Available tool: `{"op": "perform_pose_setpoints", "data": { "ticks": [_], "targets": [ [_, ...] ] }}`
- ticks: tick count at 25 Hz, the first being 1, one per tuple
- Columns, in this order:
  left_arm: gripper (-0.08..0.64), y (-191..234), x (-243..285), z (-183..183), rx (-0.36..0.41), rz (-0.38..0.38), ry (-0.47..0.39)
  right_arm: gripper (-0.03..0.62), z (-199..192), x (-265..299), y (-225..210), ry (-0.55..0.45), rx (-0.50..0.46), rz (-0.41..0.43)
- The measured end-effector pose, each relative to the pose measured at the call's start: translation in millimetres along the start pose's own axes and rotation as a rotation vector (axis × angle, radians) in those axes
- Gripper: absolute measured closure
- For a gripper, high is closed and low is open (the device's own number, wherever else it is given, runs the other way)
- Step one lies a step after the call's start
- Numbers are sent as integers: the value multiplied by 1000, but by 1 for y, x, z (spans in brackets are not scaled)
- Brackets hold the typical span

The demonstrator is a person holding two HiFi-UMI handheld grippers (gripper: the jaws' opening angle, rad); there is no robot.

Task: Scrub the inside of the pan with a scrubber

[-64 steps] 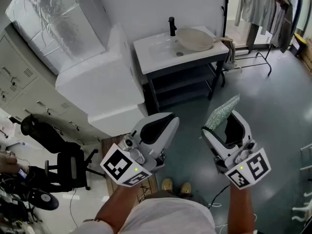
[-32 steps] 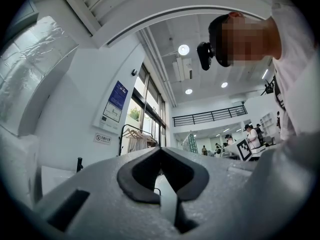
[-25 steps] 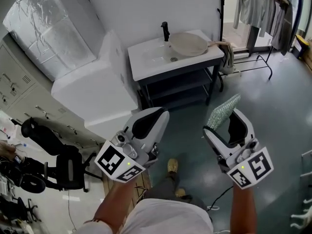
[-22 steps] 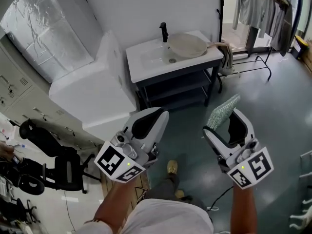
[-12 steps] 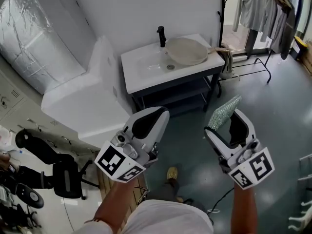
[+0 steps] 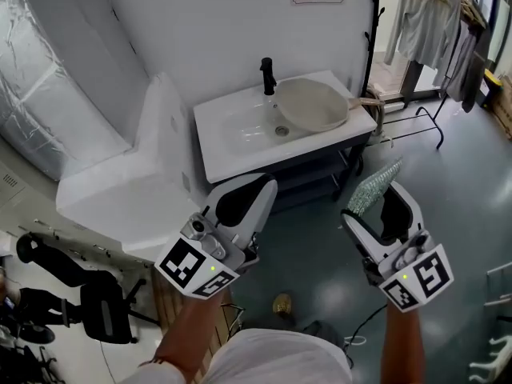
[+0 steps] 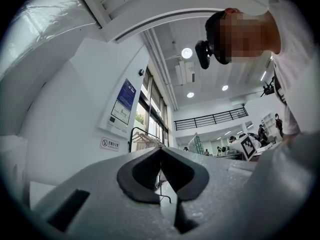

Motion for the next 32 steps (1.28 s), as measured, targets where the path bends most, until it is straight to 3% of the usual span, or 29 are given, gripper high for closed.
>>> {"op": "perform_pose_setpoints", "data": {
  "ticks": [5,17,32],
  "targets": [
    [545,36,7,-4,-4,4,-11,239,-3,34,-10,4,-7,-2],
    [545,69,37,-22,-12,9,5,239,-15,69,-49,18,-5,5],
    [545,147,126,-62,29,121,32,239,-32,160,-166,6,-7,98]
  ]
}}
Point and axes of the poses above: the fingertips, and each gripper's own axes: x forward along the fingers, y to its left, z out of its top, the point moved 8 cm from there along -x, backward along the fingers, and after that the axes turned 7 degrees about -z, right-handed, at the moved point
